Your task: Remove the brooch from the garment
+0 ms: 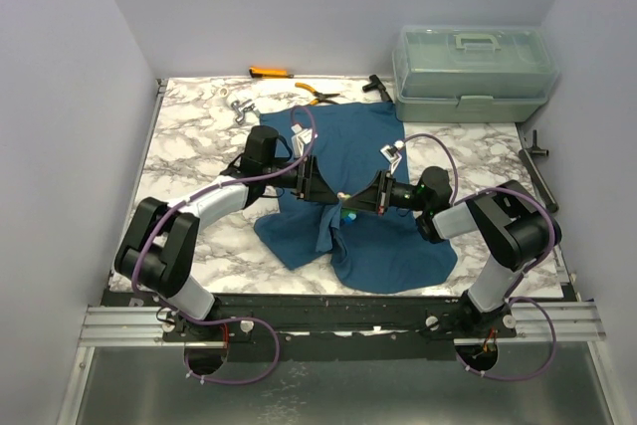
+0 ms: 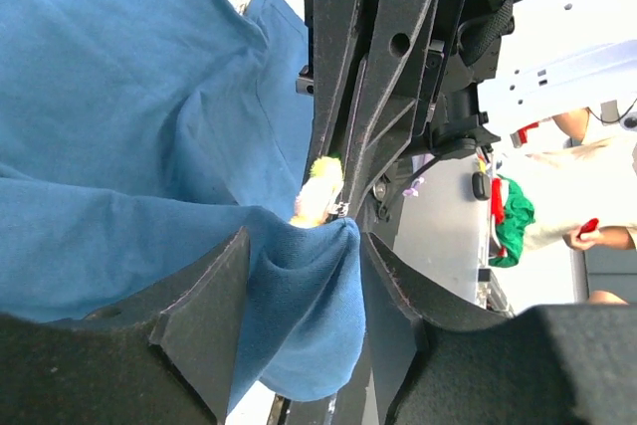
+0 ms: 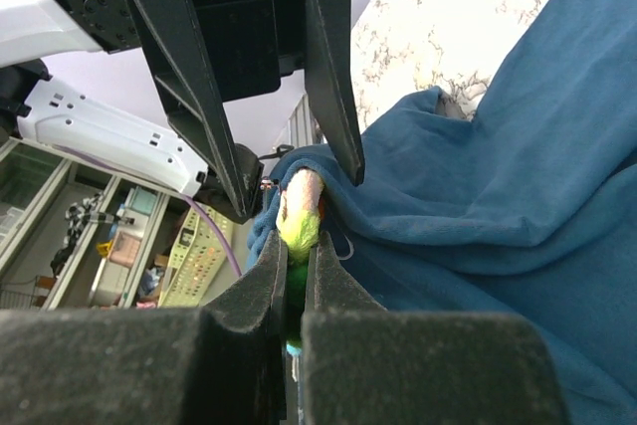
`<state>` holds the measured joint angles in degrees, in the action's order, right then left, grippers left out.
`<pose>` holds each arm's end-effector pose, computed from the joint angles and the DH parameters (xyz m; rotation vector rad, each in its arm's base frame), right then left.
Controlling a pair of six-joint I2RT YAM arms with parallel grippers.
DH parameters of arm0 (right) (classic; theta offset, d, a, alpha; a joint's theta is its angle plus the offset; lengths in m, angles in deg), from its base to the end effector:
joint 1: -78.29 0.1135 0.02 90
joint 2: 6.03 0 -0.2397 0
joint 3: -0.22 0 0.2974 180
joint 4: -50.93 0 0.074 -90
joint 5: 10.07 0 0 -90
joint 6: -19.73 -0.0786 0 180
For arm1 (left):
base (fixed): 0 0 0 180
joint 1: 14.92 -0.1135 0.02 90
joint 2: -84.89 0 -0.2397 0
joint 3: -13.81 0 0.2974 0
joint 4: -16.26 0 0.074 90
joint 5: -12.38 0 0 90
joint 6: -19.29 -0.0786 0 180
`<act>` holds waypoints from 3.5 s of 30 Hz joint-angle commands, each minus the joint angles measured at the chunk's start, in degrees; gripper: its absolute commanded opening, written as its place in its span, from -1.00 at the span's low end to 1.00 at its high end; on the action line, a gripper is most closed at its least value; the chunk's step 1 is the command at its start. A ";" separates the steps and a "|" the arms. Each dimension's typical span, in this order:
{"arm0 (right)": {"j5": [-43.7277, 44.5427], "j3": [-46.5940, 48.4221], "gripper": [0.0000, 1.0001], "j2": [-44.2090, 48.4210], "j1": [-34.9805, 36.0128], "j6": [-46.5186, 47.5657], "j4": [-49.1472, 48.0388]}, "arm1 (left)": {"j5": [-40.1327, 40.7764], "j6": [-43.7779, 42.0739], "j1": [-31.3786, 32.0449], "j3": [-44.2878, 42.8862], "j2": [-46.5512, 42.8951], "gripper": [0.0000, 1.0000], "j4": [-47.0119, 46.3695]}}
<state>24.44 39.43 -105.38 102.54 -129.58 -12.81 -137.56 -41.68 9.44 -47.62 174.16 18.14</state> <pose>0.2700 0.1927 0.0995 -0.3805 1.8335 1.8000 0.3166 -0.2180 0.1581 0.6171 2.1273 -1.6299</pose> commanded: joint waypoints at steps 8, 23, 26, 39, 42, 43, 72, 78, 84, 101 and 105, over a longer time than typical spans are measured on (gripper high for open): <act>2.33 -0.82 -0.99 0.00 -0.45 -0.95 -1.95 | 2.86 2.76 2.18 -2.25 1.71 -0.12 -0.79; 2.97 -1.56 -0.99 1.95 -0.43 0.88 -1.43 | 4.65 4.80 2.36 -2.37 2.92 -0.35 -0.69; 3.30 -1.64 -0.99 2.52 -0.50 1.46 -0.93 | 5.23 4.52 2.36 -2.36 2.83 -0.42 0.44; 3.31 -1.65 -0.99 2.58 -0.87 3.14 0.05 | 2.92 3.47 1.88 -3.26 1.95 -0.09 2.88; 3.28 -1.69 -0.99 2.34 -0.96 3.20 0.06 | 1.76 4.13 1.40 -3.93 1.61 0.12 2.30; 3.32 -1.65 -0.99 2.29 -1.00 3.32 0.06 | 2.07 4.26 1.33 -4.22 1.41 0.15 2.29; 4.85 -0.95 -0.99 0.90 -0.96 1.19 1.22 | 8.37 3.83 2.33 -4.74 3.11 -0.08 2.62; 4.89 -0.81 -0.99 0.43 -0.96 0.76 0.81 | 8.18 3.83 2.88 -4.47 3.45 -0.04 2.60; 4.68 -0.92 -0.99 0.75 -0.96 0.75 0.36 | 8.78 3.77 3.06 -4.69 3.78 -0.11 2.89; 5.48 -1.73 -0.99 1.59 -2.11 1.26 0.35 | 8.25 1.79 2.48 -4.69 3.08 -0.46 6.86; 5.25 -1.82 -0.99 1.71 -2.43 1.21 -0.27 | 6.77 1.99 2.01 -4.78 2.76 -0.16 6.95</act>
<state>28.60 38.01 -104.18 101.01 -128.75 -10.03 -130.46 -38.38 12.20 -51.76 177.05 22.09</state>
